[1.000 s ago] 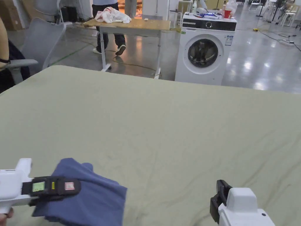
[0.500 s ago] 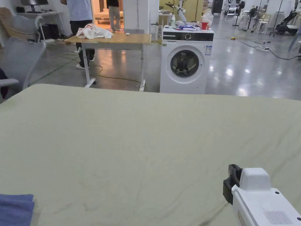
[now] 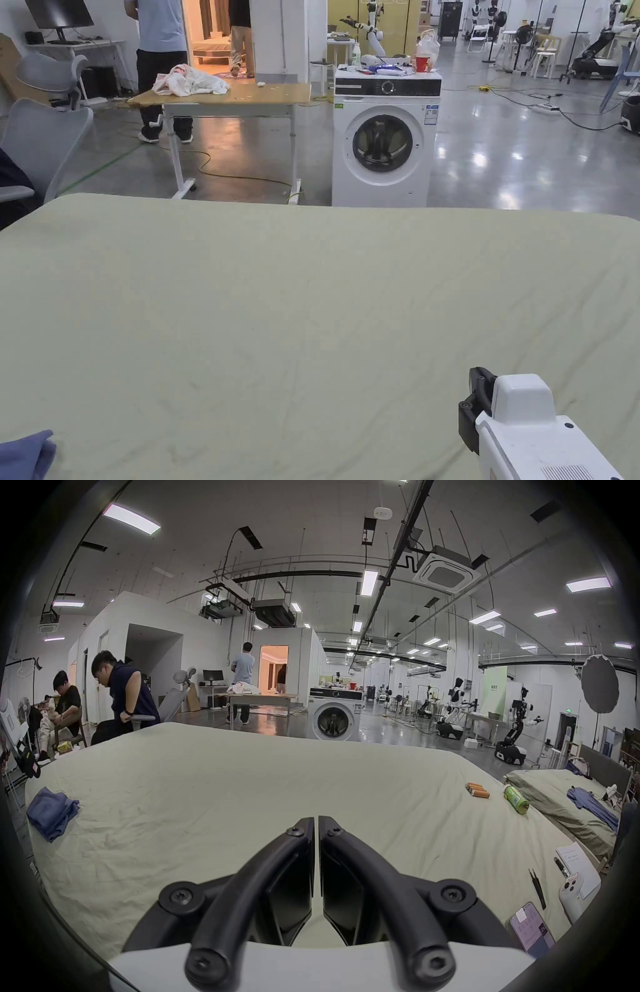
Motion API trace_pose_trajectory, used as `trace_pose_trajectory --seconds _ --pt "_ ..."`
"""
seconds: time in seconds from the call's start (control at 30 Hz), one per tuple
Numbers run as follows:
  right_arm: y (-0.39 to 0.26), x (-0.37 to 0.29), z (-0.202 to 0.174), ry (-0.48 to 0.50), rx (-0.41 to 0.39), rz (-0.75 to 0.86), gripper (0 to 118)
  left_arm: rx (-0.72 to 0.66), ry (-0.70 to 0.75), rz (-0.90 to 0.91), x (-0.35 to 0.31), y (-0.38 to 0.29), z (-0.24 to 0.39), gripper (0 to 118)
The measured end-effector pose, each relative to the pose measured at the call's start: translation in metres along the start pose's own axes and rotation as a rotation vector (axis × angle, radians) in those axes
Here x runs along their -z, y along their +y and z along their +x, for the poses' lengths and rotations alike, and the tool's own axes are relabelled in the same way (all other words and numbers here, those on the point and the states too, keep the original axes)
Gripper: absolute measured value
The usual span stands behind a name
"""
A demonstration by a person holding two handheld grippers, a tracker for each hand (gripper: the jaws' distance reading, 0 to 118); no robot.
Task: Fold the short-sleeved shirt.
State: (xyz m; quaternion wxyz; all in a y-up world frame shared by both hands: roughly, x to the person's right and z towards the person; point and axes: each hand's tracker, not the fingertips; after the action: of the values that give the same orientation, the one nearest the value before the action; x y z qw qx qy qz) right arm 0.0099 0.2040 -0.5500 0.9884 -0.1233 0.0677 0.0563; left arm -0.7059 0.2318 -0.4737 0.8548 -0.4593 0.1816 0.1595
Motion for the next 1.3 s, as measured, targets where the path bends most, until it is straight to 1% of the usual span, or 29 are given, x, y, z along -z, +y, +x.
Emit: trace_pose_trajectory --seconds 0.1,0.13,0.23,0.3,0.4,0.53,0.6,0.67,0.77,0.8,0.83,0.87,0.9,0.97,1.1,1.3 --pt "-0.002 0.000 0.002 0.002 0.004 -0.002 1 0.047 -0.091 0.061 0.002 -0.012 0.027 77" --pt "-0.002 0.000 0.003 0.003 0.007 -0.002 1 0.100 -0.091 0.122 0.002 -0.015 0.038 77" --pt "-0.002 -0.001 0.003 0.003 0.015 -0.001 1 0.176 -0.195 0.188 0.019 -0.031 0.072 77" --pt "-0.002 -0.001 0.003 0.003 0.020 0.002 1 0.191 -0.276 0.217 0.029 -0.045 0.099 77" --pt "-0.001 0.000 0.002 0.000 0.037 0.009 1 0.204 -0.351 0.326 0.030 -0.066 0.147 76" --pt "0.005 0.004 -0.001 -0.006 0.052 0.017 1 0.246 -0.380 0.492 0.025 -0.084 0.213 74" --pt "0.008 0.006 -0.002 -0.007 0.059 0.024 1 0.298 -0.339 0.569 0.018 -0.091 0.246 69" --pt "0.009 0.008 -0.003 -0.016 0.063 0.033 1 0.331 -0.317 0.645 0.010 -0.095 0.273 55" --pt "0.013 0.011 -0.001 -0.026 0.079 0.043 1 0.303 -0.290 0.725 0.012 -0.098 0.299 42" --pt "0.015 0.012 -0.001 -0.031 0.086 0.043 1 0.288 -0.280 0.741 0.011 -0.098 0.304 35" --pt "0.016 0.013 0.000 -0.037 0.089 0.049 1 0.282 -0.271 0.763 0.008 -0.104 0.319 21" --pt "0.017 0.014 0.000 -0.044 0.089 0.054 1 0.282 -0.260 0.784 0.008 -0.105 0.323 21" --pt "0.017 0.014 0.002 -0.048 0.088 0.060 1 0.287 -0.249 0.788 0.009 -0.104 0.327 16" --pt "0.018 0.015 0.004 -0.056 0.092 0.064 1 0.293 -0.223 0.801 0.006 -0.109 0.341 2" --pt "0.017 0.015 0.007 -0.067 0.107 0.071 1 0.296 -0.225 0.811 0.004 -0.111 0.351 0" --pt "0.013 0.012 0.004 -0.065 0.098 0.085 1 0.335 -0.201 0.843 -0.001 -0.113 0.359 0"
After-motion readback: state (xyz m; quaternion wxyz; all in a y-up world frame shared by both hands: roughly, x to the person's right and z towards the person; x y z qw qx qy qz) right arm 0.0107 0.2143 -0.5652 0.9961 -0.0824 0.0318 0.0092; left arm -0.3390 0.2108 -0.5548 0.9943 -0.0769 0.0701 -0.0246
